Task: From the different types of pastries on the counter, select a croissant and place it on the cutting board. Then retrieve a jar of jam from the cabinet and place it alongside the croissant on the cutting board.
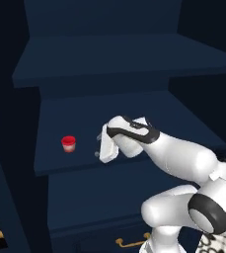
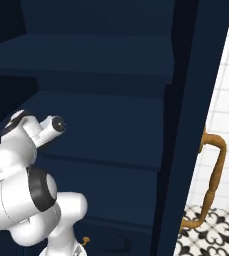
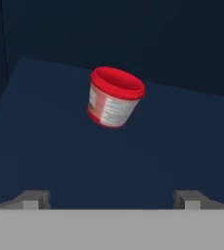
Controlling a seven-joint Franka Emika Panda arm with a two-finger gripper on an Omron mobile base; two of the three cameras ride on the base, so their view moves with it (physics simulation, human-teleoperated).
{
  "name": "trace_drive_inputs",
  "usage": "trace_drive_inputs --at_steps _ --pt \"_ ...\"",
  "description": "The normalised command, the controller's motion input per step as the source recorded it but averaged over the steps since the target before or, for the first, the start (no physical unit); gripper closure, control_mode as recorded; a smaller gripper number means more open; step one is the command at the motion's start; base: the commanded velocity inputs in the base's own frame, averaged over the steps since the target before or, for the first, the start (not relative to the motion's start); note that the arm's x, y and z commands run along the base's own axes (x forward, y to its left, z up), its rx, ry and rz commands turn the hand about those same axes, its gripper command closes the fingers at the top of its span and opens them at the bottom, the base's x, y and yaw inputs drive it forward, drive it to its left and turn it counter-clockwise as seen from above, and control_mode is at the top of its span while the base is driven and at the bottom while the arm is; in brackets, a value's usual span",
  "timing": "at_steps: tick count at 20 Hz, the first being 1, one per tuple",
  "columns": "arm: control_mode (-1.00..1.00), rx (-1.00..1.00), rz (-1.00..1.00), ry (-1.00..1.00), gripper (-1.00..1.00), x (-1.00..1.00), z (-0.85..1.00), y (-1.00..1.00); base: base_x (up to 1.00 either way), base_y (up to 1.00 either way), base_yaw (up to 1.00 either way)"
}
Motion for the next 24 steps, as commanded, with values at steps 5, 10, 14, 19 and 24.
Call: trace_drive_inputs --at_steps 5,10,14,19,24 --pt "-1.0 0.04 0.17 -0.03 -1.0 0.1 0.15 0.36 0.0 0.0 0.0" --pt "-1.0 0.0 0.04 0.0 -1.0 0.08 0.02 0.57 0.0 0.0 0.0" --pt "-1.0 0.0 0.0 0.01 -1.0 0.13 0.0 0.44 0.0 0.0 0.0" --pt "-1.0 0.0 0.0 0.0 -1.0 0.44 0.0 0.16 0.0 0.0 0.0" --pt "-1.0 0.0 0.0 -0.01 -1.0 0.1 -0.02 0.24 0.0 0.0 0.0"
